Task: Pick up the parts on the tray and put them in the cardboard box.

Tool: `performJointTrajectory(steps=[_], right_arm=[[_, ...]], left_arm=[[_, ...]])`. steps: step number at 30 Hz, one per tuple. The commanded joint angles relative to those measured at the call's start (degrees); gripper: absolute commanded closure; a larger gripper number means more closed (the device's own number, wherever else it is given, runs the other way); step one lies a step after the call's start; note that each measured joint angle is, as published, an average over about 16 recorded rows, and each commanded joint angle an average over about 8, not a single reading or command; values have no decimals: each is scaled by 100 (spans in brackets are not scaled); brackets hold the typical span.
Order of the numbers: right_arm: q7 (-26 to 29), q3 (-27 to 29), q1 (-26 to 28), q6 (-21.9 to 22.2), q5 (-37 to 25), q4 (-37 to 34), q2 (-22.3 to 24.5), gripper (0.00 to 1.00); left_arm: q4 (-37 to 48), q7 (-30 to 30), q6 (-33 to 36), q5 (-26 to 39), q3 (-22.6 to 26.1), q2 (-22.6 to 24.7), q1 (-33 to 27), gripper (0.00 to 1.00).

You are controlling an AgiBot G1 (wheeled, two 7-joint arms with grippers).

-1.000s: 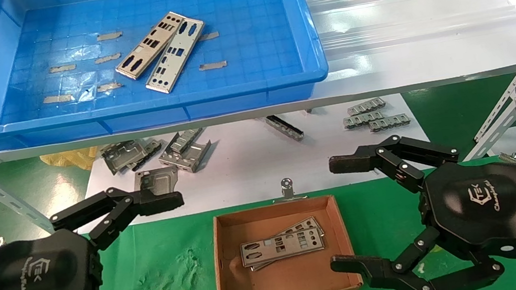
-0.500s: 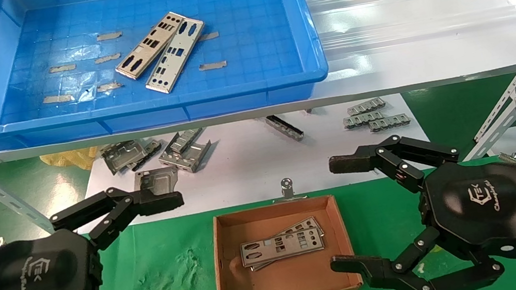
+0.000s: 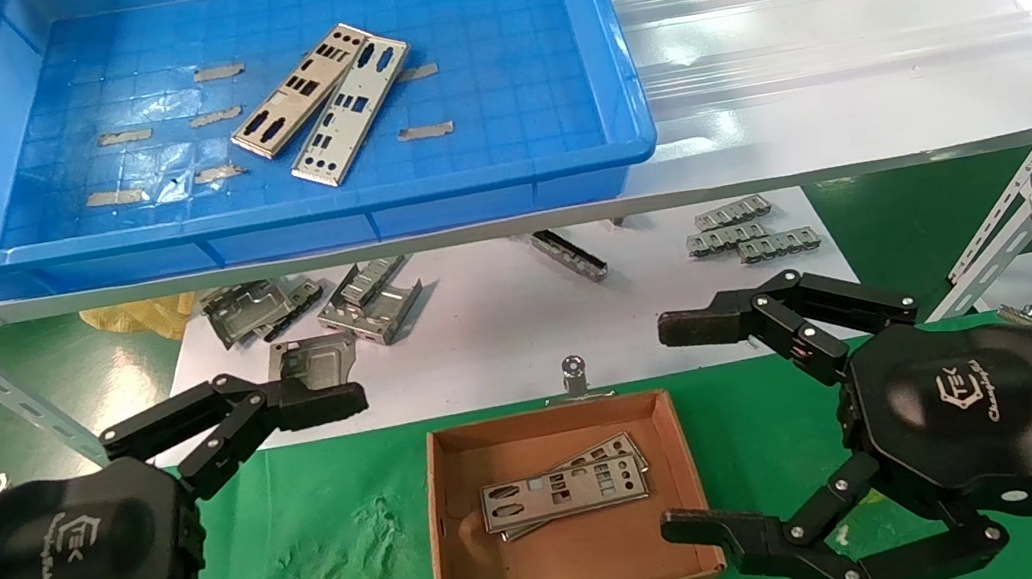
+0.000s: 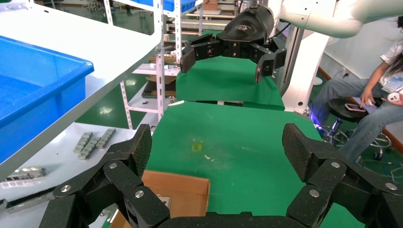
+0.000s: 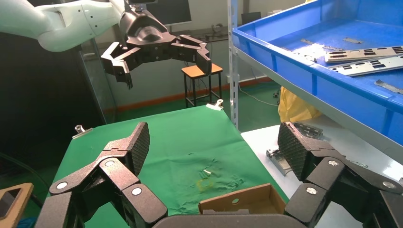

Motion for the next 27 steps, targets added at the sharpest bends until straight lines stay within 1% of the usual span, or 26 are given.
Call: performJointTrajectory(steps=[1, 27], right_arm=[[0, 0, 0, 0, 0, 0, 0, 0], [0, 0, 0, 0, 0, 0, 0, 0]], left_arm=[[0, 0, 0, 0, 0, 0, 0, 0], [0, 0, 0, 0, 0, 0, 0, 0]])
